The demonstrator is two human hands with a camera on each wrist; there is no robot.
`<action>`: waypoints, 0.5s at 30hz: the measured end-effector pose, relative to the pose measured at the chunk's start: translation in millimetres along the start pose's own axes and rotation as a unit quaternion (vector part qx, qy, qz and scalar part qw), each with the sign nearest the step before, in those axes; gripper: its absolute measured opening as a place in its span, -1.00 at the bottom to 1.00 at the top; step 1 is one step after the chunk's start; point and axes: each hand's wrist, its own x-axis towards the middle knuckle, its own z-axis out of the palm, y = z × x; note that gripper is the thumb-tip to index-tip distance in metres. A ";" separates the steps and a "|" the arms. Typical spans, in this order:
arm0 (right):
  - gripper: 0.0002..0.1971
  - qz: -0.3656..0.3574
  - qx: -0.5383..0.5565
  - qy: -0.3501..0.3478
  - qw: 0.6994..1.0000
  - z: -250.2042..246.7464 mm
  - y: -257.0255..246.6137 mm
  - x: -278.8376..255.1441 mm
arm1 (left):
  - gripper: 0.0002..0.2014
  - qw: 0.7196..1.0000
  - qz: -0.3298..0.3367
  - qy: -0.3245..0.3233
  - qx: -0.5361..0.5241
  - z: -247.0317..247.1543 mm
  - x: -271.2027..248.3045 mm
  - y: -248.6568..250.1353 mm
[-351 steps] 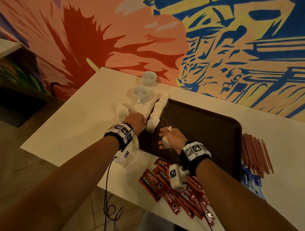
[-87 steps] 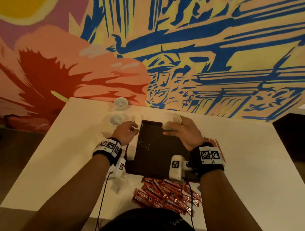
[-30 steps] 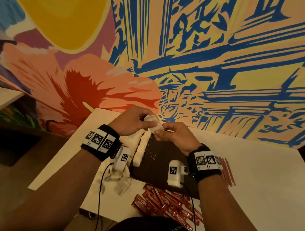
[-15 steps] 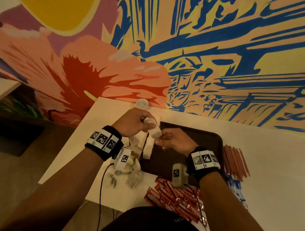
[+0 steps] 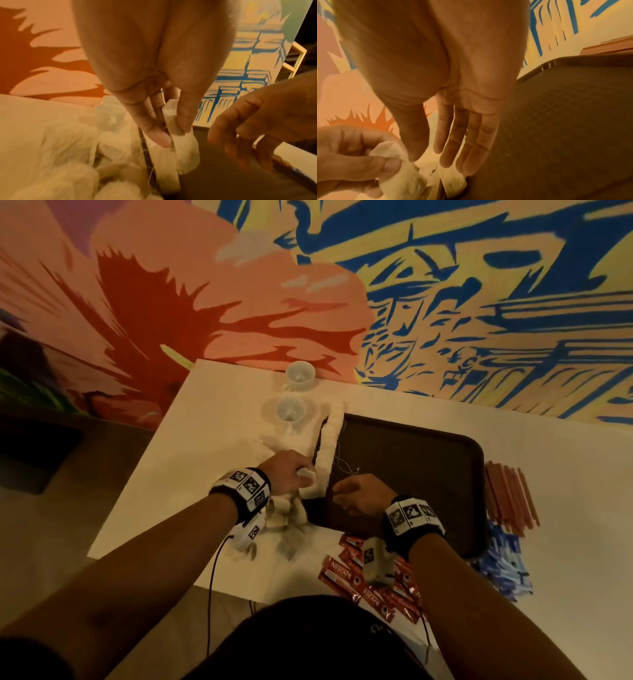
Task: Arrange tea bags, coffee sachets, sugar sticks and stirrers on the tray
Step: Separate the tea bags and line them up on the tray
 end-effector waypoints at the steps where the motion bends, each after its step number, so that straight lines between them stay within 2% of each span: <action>1: -0.66 0.013 0.001 0.003 1.000 3.2 2.8 3.4 | -0.79 1.000 -0.006 -0.005 0.002 7.0 4.5 -4.7; 4: -0.66 0.050 0.019 0.005 0.999 10.7 11.1 11.6 | -0.83 1.000 -0.025 -0.010 -0.004 24.0 14.6 -9.6; 10: -0.62 0.095 0.051 0.004 0.994 18.9 24.2 26.4 | -0.67 0.995 -0.056 -0.060 0.049 54.8 32.8 -16.0; 15: -0.59 0.121 0.092 -0.002 0.988 26.9 26.8 35.8 | -0.72 0.995 -0.056 -0.048 0.061 61.0 41.0 -17.4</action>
